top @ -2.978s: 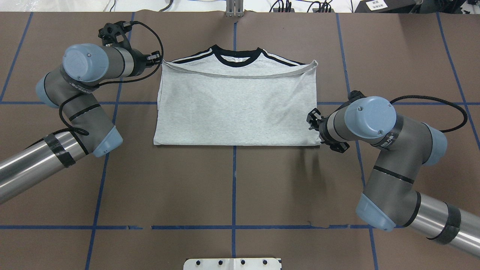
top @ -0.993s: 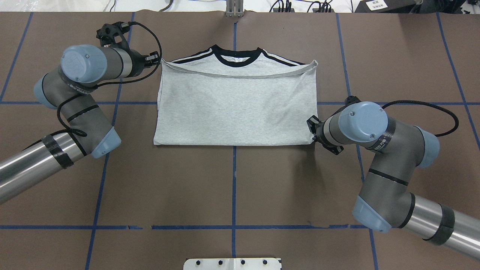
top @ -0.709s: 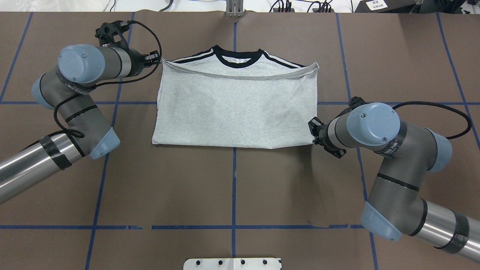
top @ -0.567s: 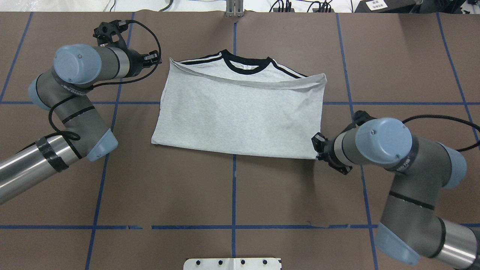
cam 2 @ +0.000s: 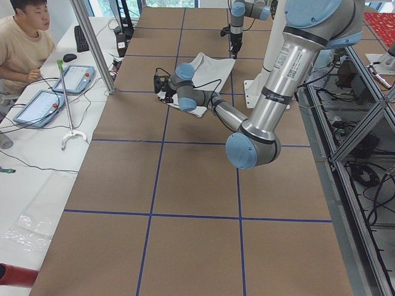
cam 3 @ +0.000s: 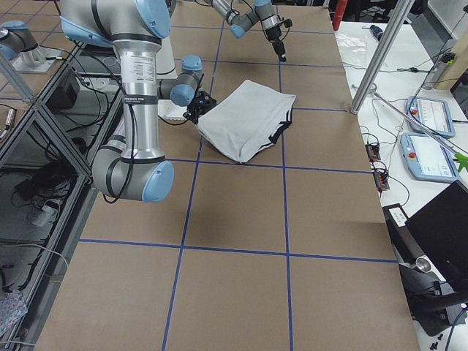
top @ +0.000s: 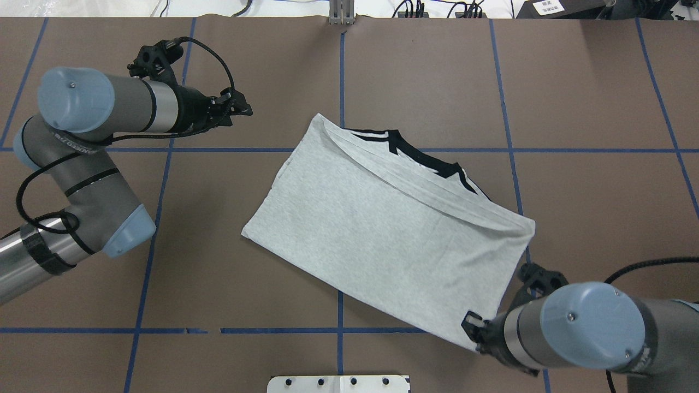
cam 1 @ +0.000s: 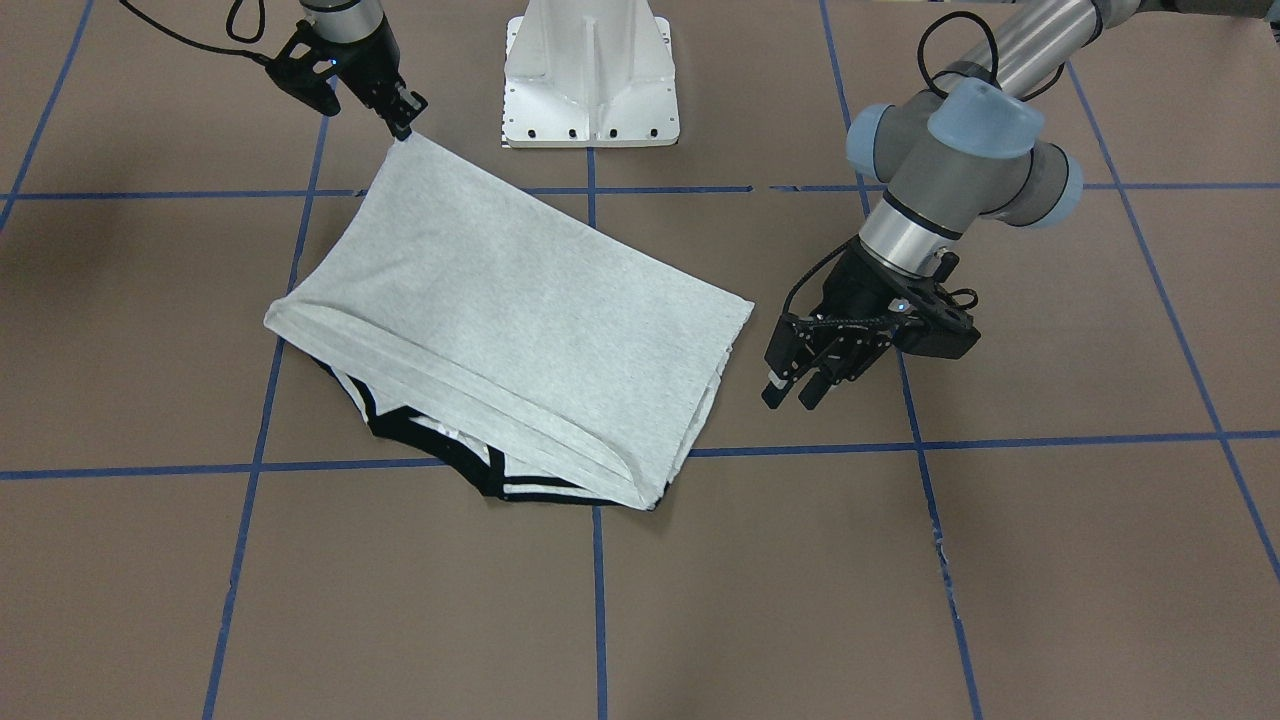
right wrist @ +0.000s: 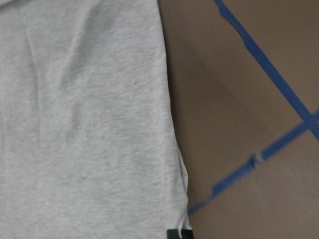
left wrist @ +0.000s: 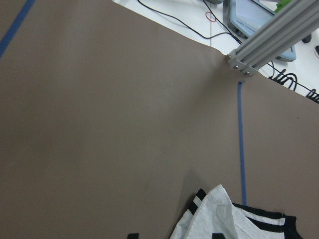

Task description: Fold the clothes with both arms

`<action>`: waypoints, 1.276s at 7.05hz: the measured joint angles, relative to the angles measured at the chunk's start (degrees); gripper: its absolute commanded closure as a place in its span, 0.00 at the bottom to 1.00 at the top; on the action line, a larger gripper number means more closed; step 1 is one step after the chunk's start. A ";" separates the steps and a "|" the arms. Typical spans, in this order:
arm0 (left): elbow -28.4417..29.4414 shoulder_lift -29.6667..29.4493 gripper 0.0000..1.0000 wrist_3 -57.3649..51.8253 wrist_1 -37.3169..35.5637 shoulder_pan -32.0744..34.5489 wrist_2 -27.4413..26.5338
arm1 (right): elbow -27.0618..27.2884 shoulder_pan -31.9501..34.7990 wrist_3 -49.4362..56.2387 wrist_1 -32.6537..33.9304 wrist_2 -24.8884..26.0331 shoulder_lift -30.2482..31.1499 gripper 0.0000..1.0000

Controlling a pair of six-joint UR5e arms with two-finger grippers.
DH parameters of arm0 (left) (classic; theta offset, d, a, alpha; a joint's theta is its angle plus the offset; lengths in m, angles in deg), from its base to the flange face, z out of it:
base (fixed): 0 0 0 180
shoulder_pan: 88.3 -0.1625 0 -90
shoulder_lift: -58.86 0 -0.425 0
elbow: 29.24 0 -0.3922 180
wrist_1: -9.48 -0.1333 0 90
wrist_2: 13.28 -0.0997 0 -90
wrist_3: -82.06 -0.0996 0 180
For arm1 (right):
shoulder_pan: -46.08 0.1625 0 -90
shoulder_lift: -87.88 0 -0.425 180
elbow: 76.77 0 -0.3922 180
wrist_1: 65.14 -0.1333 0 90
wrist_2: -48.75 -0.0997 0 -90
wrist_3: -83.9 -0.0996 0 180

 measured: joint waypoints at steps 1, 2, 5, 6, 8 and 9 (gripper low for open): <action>-5.07 2.74 0.26 3.57 -0.17 -2.14 0.99 | 2.51 -4.16 -0.18 4.79 -1.42 0.07 0.01; -9.18 5.59 0.26 6.46 -0.24 -3.87 1.36 | 3.50 -7.58 -1.37 7.37 -1.91 0.09 0.00; -10.70 8.56 0.23 12.04 -1.69 -7.78 1.61 | 3.04 -7.48 -8.51 9.09 -1.81 -0.92 0.00; -10.63 8.84 0.23 13.79 -3.72 -10.64 1.62 | 2.14 -2.12 -8.78 9.06 -1.75 -3.83 0.00; -10.45 8.78 0.23 17.55 -5.95 -15.28 1.57 | -5.92 8.44 -5.42 8.59 -0.21 -14.71 0.00; -9.66 8.59 0.24 19.06 -6.91 -16.78 1.56 | -8.83 12.37 -3.00 8.45 1.37 -18.33 0.00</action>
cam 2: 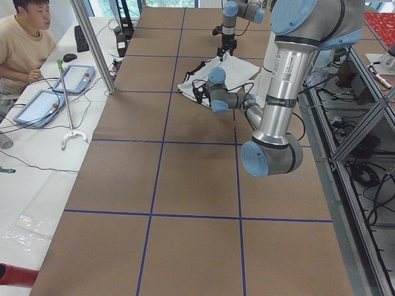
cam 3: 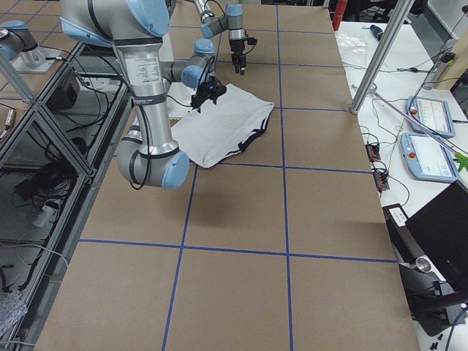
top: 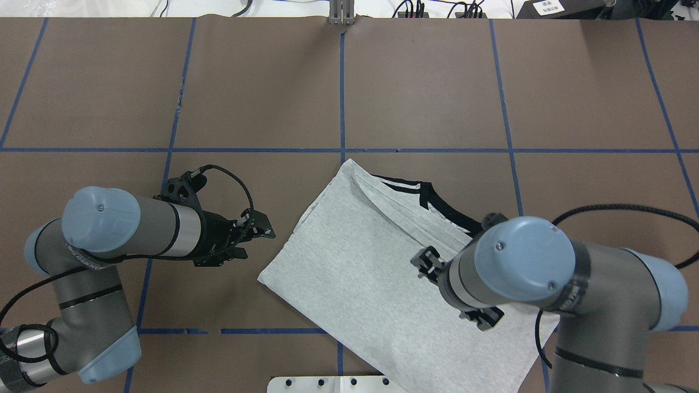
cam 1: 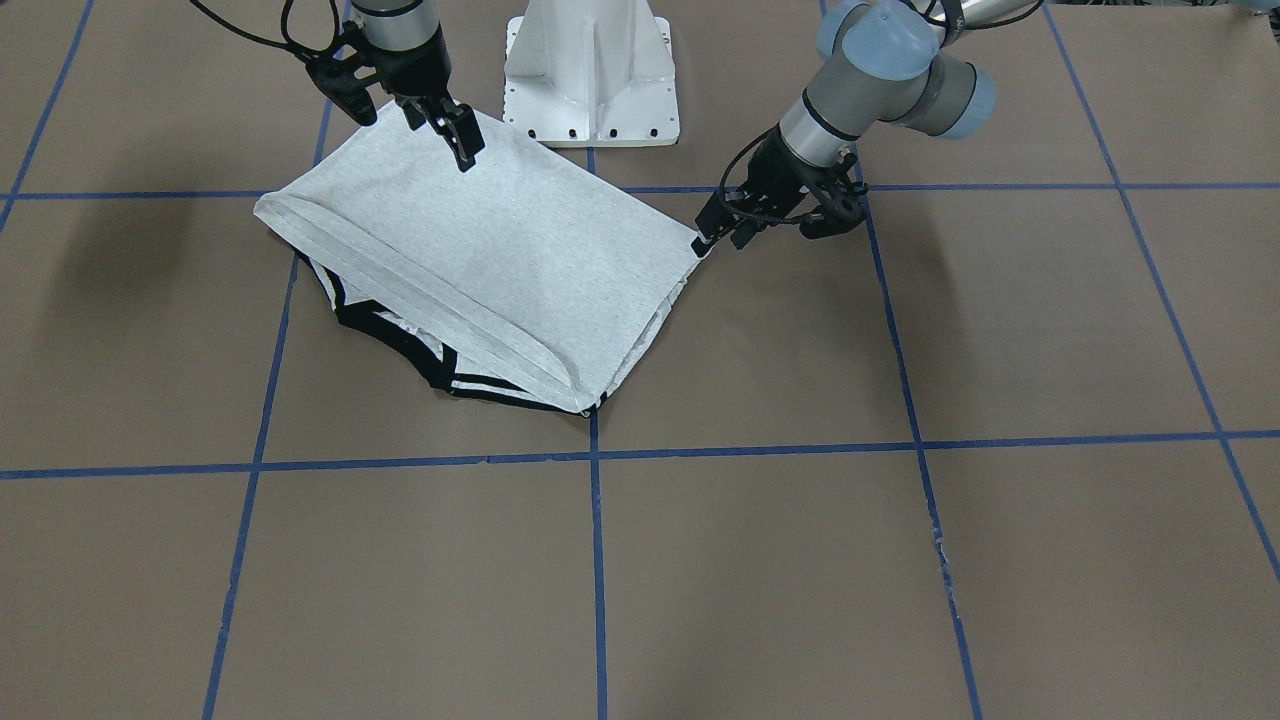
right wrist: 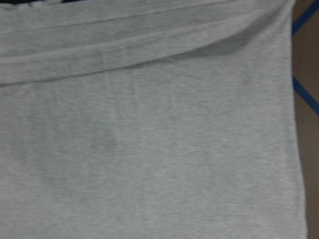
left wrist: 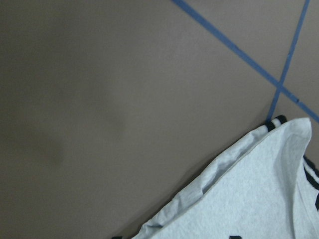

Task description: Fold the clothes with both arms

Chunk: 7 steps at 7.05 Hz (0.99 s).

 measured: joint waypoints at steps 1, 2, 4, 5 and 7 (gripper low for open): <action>1.33 -0.38 0.25 0.70 -0.52 -1.39 0.00 | -1.47 2.95 3.37 -0.08 1.34 -1.61 0.00; 2.53 -1.05 0.29 0.96 -0.71 -2.08 0.00 | -2.13 5.29 6.87 -0.25 1.98 -2.26 0.00; 3.22 -2.06 0.32 1.16 -1.00 -2.49 -0.03 | -3.63 9.05 11.13 -2.80 2.24 -2.62 0.00; 3.32 -2.04 0.34 1.23 -1.39 -2.70 -0.12 | -5.16 9.74 11.74 -4.76 2.29 -2.73 0.00; 3.88 -2.23 0.44 1.37 -2.06 -3.95 -0.32 | -6.81 10.05 11.90 -6.55 2.32 -2.79 0.00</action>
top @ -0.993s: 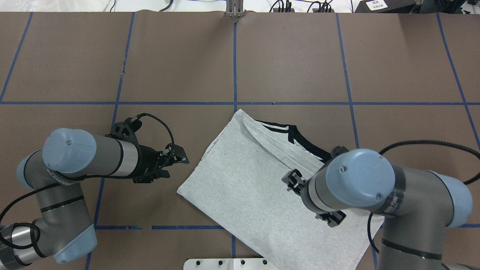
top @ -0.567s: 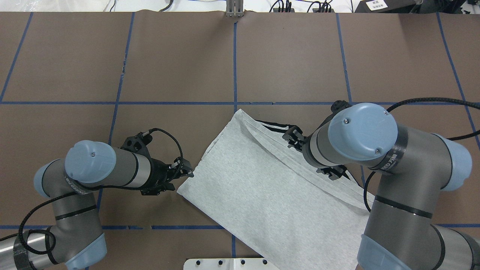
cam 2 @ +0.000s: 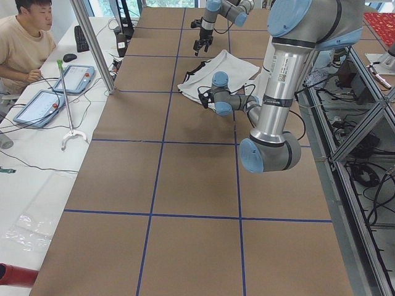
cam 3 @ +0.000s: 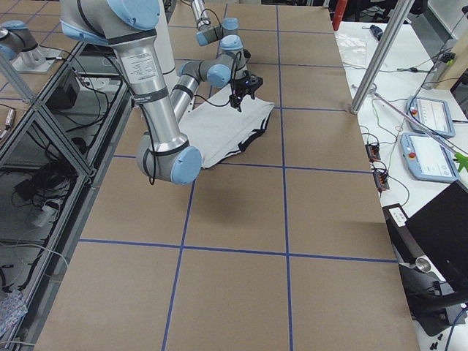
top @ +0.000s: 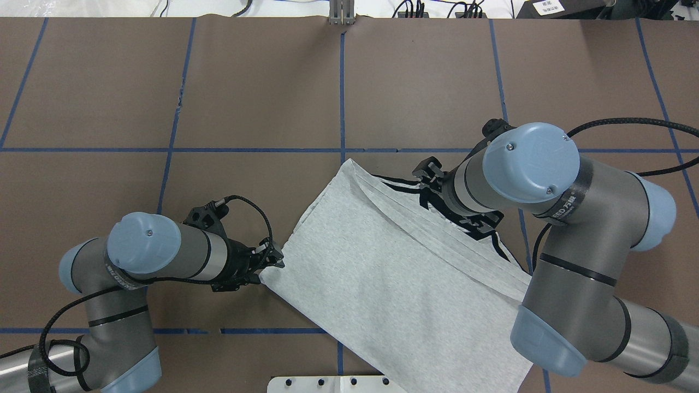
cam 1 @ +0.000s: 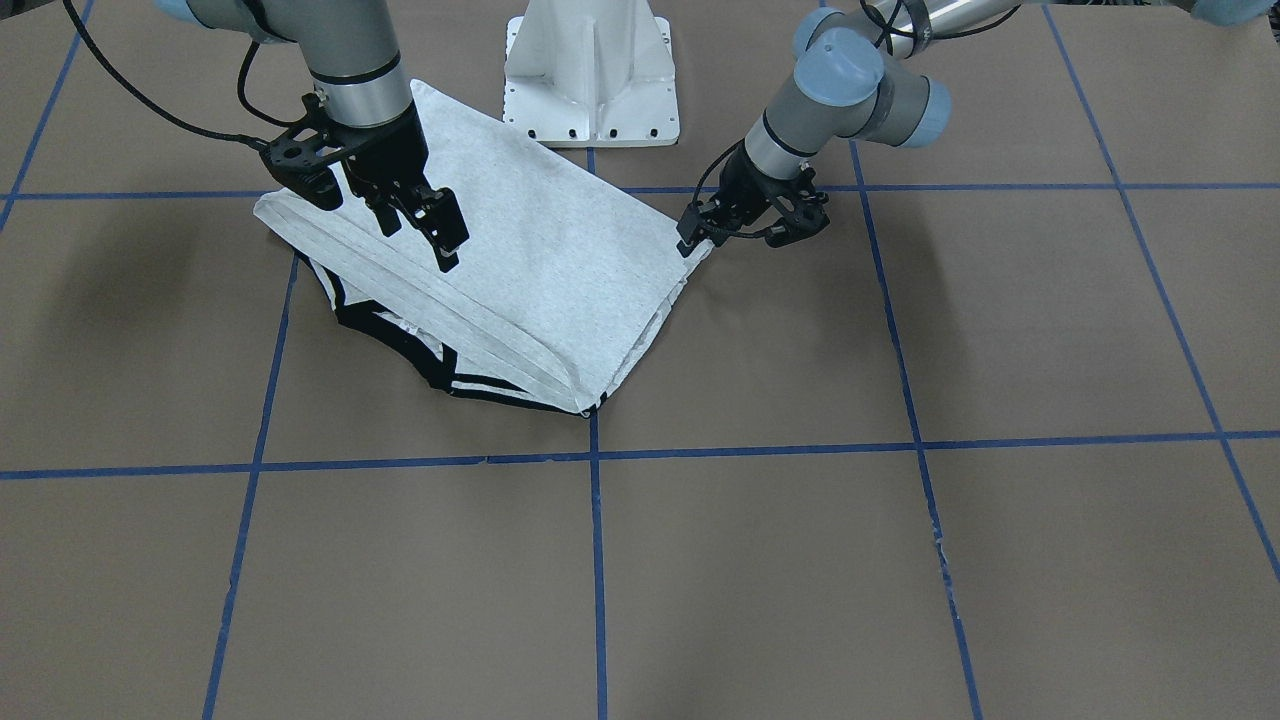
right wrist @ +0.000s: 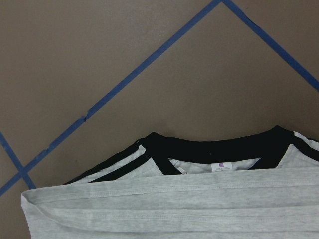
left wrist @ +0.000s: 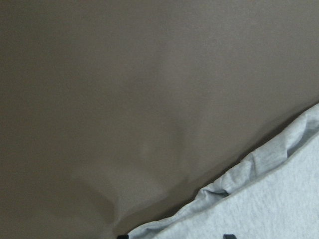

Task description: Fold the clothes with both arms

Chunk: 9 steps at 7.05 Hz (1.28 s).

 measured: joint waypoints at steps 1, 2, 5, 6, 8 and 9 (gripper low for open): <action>0.03 -0.08 0.50 0.12 -0.11 -0.29 -0.03 | -0.25 0.11 -0.02 -0.18 0.03 0.01 0.00; -0.06 0.00 0.50 0.20 -0.37 -0.40 -0.06 | -0.35 0.21 -0.06 -0.24 0.06 0.02 0.00; -1.28 -0.05 0.50 0.25 -4.70 -0.53 -0.14 | -0.42 0.35 -0.16 -0.28 0.09 -0.01 0.00; -1.40 -0.07 0.50 0.25 -5.24 -0.54 -0.16 | -0.46 0.40 -0.20 -0.28 0.11 -0.04 0.00; -1.42 -0.03 0.54 0.31 -5.50 -0.60 -0.20 | -0.48 0.49 -0.28 -0.28 0.11 -0.11 0.00; -1.42 0.02 0.54 0.36 -5.53 -0.62 -0.21 | -0.51 0.56 -0.30 -0.28 0.12 -0.13 0.00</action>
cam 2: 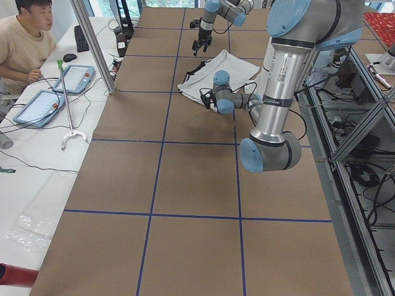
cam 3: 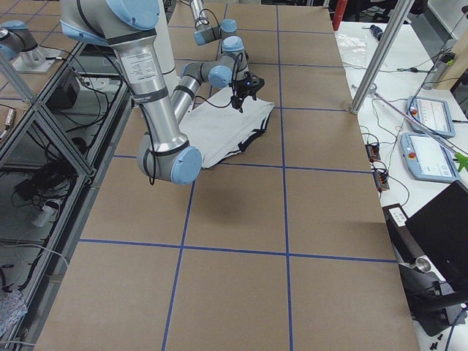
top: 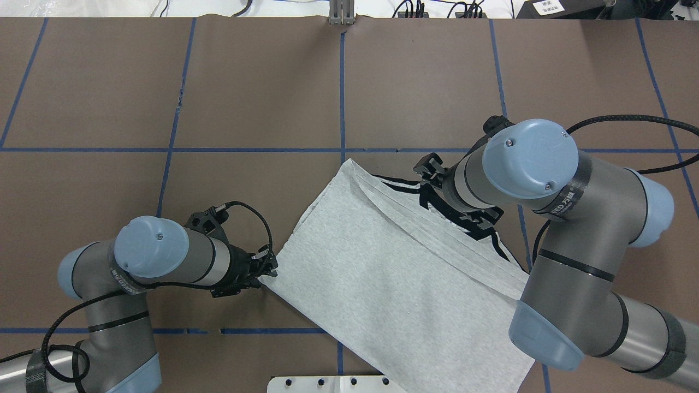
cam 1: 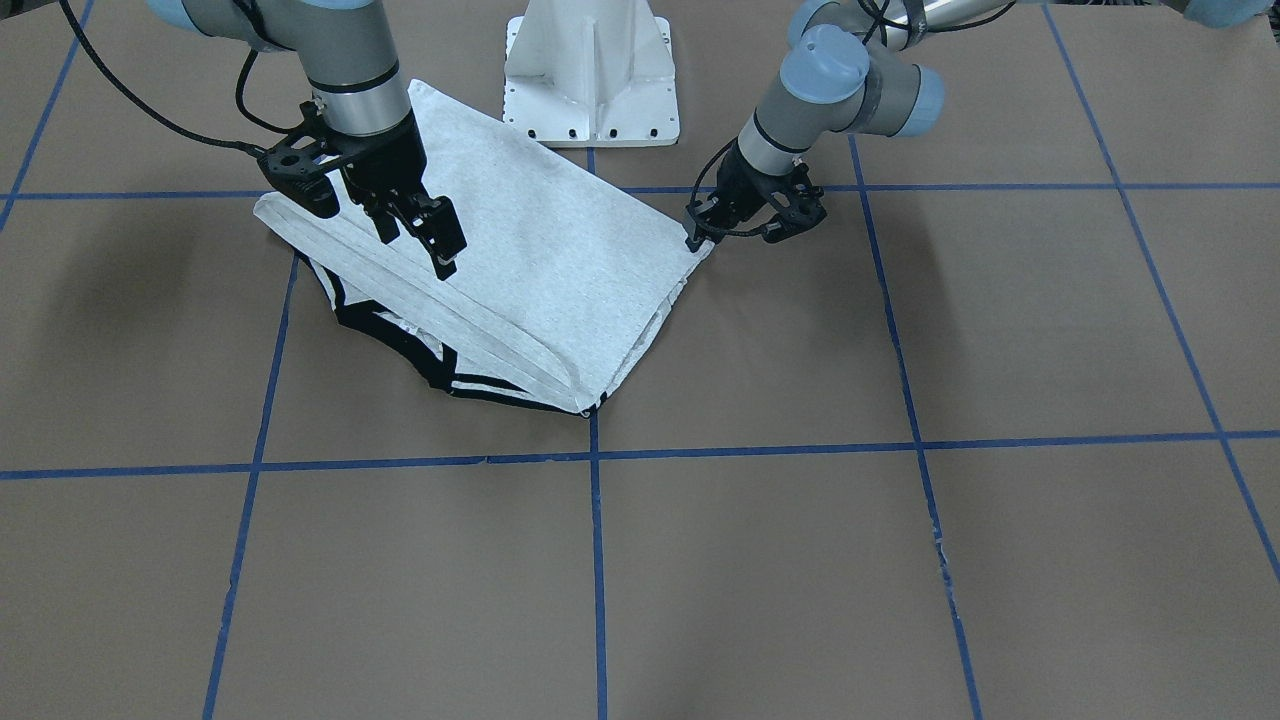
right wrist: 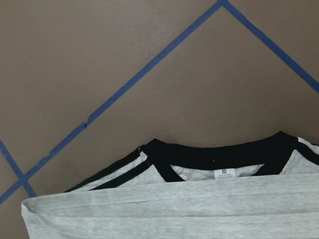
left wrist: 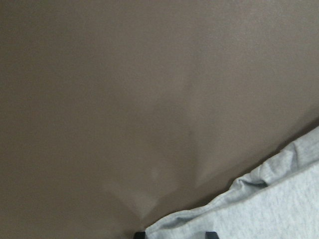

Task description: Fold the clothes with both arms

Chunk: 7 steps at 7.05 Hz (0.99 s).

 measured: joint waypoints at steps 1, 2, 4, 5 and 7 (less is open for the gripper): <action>0.02 0.07 0.54 0.04 -0.01 -0.01 0.00 | -0.03 0.07 -0.01 0.00 0.04 0.01 0.00; 0.10 0.14 0.54 0.06 -0.01 -0.05 0.00 | -0.07 0.17 -0.01 0.00 0.05 0.02 0.00; 0.27 0.15 1.00 0.07 -0.04 -0.09 0.00 | -0.31 0.40 -0.01 0.00 0.03 0.01 0.00; 0.22 0.16 1.00 0.05 -0.07 -0.10 0.02 | -0.37 0.58 -0.01 0.00 0.04 -0.02 0.00; -0.58 0.45 1.00 -0.13 -0.10 -0.07 0.06 | -0.44 0.90 -0.01 -0.06 0.04 -0.05 0.00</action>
